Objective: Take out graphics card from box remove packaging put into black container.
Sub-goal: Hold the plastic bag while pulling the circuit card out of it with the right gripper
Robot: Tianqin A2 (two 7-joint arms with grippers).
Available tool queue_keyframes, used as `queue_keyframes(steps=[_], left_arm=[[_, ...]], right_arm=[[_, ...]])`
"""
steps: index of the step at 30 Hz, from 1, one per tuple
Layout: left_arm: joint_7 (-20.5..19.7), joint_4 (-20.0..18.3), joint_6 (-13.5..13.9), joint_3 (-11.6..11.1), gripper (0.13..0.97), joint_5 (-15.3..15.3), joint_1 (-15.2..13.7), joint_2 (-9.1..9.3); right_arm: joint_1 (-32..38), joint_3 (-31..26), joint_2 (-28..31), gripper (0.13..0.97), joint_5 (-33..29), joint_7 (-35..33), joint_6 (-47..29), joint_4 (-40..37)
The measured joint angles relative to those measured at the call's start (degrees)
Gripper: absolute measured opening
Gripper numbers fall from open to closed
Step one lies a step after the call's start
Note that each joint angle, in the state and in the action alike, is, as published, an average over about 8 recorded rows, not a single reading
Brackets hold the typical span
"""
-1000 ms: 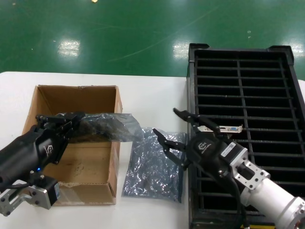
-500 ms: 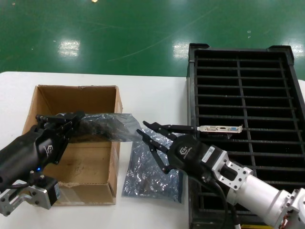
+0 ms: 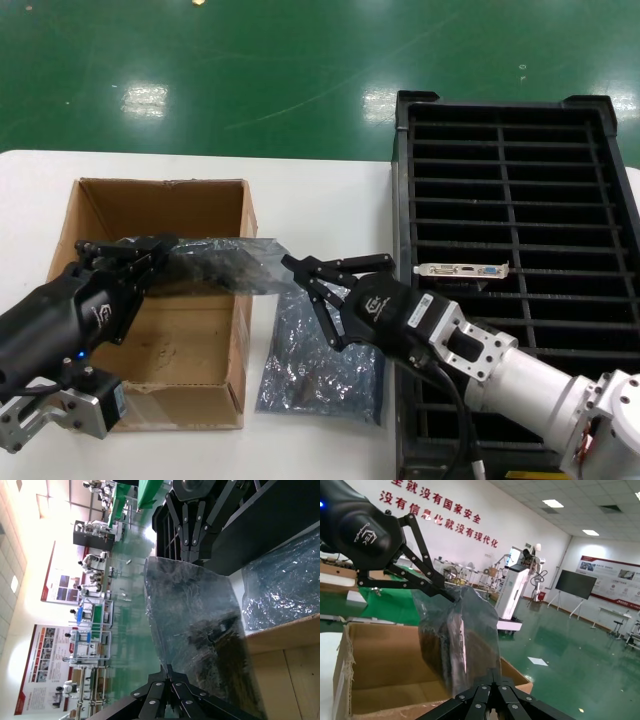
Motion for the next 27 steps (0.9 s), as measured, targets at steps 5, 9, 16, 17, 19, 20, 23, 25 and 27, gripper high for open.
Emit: queue_keyframes(steps=[5, 9, 16, 17, 19, 20, 23, 25, 27], left_arm=[[0.0, 0.0, 0.0, 0.0, 0.14, 0.0, 0.0, 0.0], [0.0, 0.0, 0.0, 0.0, 0.14, 0.0, 0.0, 0.0], [0.0, 0.0, 0.0, 0.0, 0.14, 0.0, 0.0, 0.0], [0.0, 0.0, 0.0, 0.0, 0.14, 0.0, 0.0, 0.0], [0.0, 0.0, 0.0, 0.0, 0.14, 0.0, 0.0, 0.0], [0.0, 0.0, 0.0, 0.0, 0.14, 0.0, 0.0, 0.0], [0.0, 0.0, 0.0, 0.0, 0.14, 0.0, 0.0, 0.0], [0.0, 0.0, 0.0, 0.0, 0.14, 0.0, 0.0, 0.0], [0.0, 0.0, 0.0, 0.0, 0.14, 0.0, 0.0, 0.0]], right_arm=[[-0.1, -0.7, 0.4, 0.135, -0.7, -0.2, 0.0, 0.7], [-0.9, -1.5, 1.3, 0.135, -1.4, 0.0, -0.2, 2.7], [-2.1, -3.0, 2.7, 0.134, -2.2, 1.0, -0.7, 6.1], [-2.0, -3.1, 2.8, 0.134, -2.3, 1.1, -0.8, 6.3], [-1.4, -3.5, 2.9, 0.134, -2.5, 1.3, -1.1, 6.3], [-0.9, -3.7, 2.9, 0.134, -2.5, 1.5, -1.3, 6.1], [1.7, -4.2, 2.8, 0.134, -2.7, 2.2, -2.4, 4.1], [4.3, -4.7, 2.6, 0.134, -2.9, 3.1, -3.4, 1.3], [7.4, -5.1, 2.2, 0.134, -3.1, 4.1, -4.7, -2.3]])
